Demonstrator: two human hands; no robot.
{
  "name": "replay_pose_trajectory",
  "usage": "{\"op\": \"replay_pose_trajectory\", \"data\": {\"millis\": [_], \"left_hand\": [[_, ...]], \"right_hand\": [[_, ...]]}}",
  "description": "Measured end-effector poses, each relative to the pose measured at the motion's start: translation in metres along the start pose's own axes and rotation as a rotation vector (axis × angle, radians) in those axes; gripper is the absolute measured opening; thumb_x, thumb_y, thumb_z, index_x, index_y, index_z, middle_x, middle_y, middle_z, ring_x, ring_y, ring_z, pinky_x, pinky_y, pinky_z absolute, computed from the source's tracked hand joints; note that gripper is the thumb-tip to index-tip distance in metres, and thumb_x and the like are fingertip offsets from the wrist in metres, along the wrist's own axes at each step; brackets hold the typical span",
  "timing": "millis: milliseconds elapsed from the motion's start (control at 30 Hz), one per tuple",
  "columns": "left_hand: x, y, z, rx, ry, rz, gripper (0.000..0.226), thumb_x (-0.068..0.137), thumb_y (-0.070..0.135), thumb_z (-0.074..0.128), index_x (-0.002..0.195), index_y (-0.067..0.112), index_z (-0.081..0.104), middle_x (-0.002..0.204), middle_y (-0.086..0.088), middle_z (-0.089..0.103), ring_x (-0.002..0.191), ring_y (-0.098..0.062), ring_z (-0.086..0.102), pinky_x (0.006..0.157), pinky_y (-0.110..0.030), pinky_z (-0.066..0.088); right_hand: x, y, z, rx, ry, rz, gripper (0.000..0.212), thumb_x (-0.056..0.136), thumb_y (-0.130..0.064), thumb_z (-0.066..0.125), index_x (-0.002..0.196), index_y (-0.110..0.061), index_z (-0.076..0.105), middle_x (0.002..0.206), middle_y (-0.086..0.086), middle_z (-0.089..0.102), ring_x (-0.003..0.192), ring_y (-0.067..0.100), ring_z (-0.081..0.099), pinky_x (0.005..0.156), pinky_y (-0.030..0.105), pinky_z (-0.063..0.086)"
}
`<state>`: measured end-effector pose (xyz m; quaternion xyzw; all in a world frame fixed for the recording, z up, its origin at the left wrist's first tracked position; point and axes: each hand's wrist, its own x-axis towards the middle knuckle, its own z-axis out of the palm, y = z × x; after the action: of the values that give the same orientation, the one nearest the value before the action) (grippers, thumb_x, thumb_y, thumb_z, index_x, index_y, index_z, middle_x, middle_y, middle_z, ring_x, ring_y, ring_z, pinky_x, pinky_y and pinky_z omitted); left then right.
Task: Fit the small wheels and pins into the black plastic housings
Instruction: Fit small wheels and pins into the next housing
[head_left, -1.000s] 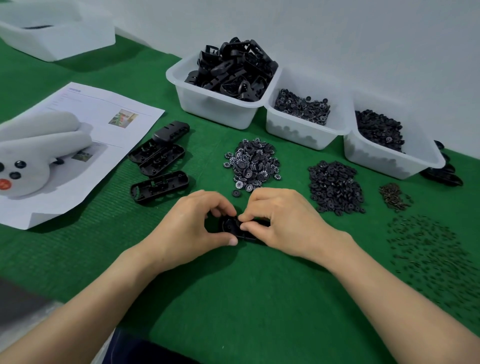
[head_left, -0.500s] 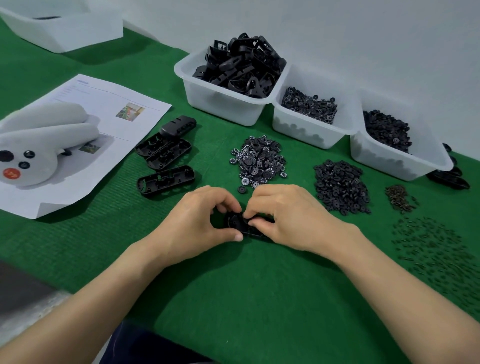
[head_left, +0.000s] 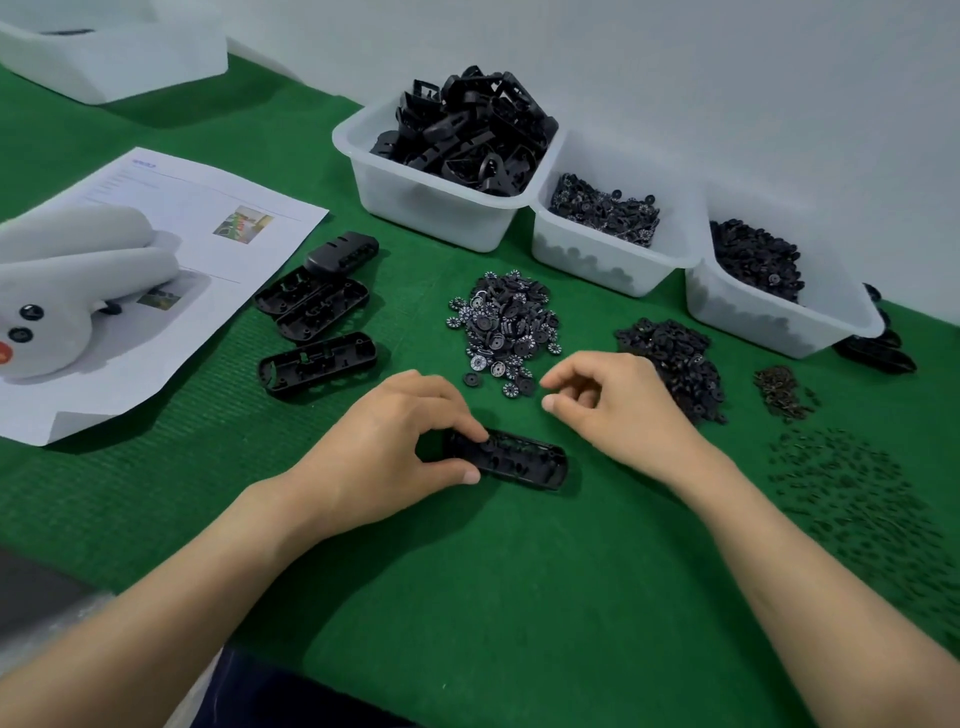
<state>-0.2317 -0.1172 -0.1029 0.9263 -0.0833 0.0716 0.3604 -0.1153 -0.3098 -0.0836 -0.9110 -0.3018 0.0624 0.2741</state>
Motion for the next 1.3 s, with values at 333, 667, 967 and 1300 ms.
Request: {"op": "replay_pose_trajectory", "data": {"millis": [333,667,967,1300], "left_hand": [[0.011,0.003,0.007,0.080,0.001,0.111,0.026,0.074,0.034,0.073,0.095,0.018,0.071,0.093,0.002,0.061,0.088,-0.014,0.052,0.081,-0.026,0.042],[0.008,-0.001,0.008,0.022,0.030,0.128,0.022,0.074,0.035,0.072,0.092,0.023,0.070,0.095,0.004,0.060,0.091,-0.014,0.054,0.082,-0.036,0.047],[0.009,-0.001,0.010,0.072,0.000,0.155,0.019,0.078,0.033,0.069,0.094,0.022,0.069,0.094,0.004,0.056,0.088,-0.015,0.051,0.081,-0.032,0.044],[0.008,-0.002,0.009,0.007,0.038,0.018,0.034,0.067,0.040,0.072,0.093,0.026,0.055,0.084,0.019,0.048,0.088,0.002,0.047,0.074,-0.009,0.036]], "right_hand": [[0.015,-0.013,0.013,-0.174,-0.002,-0.196,0.009,0.079,-0.027,0.067,0.088,-0.025,0.067,0.078,-0.004,0.057,0.071,0.014,0.051,0.071,0.036,0.048],[-0.001,0.002,-0.001,0.084,-0.117,-0.172,0.019,0.073,-0.004,0.073,0.075,-0.021,0.066,0.078,-0.004,0.062,0.064,0.001,0.050,0.061,0.009,0.038],[-0.001,0.005,0.003,0.029,-0.064,-0.144,0.012,0.072,-0.018,0.077,0.082,-0.021,0.071,0.075,-0.008,0.056,0.057,0.005,0.046,0.060,0.017,0.042],[-0.018,-0.004,-0.006,0.067,-0.117,-0.330,0.012,0.074,-0.014,0.075,0.083,-0.019,0.072,0.081,-0.001,0.062,0.074,0.009,0.058,0.071,0.028,0.048]]}}
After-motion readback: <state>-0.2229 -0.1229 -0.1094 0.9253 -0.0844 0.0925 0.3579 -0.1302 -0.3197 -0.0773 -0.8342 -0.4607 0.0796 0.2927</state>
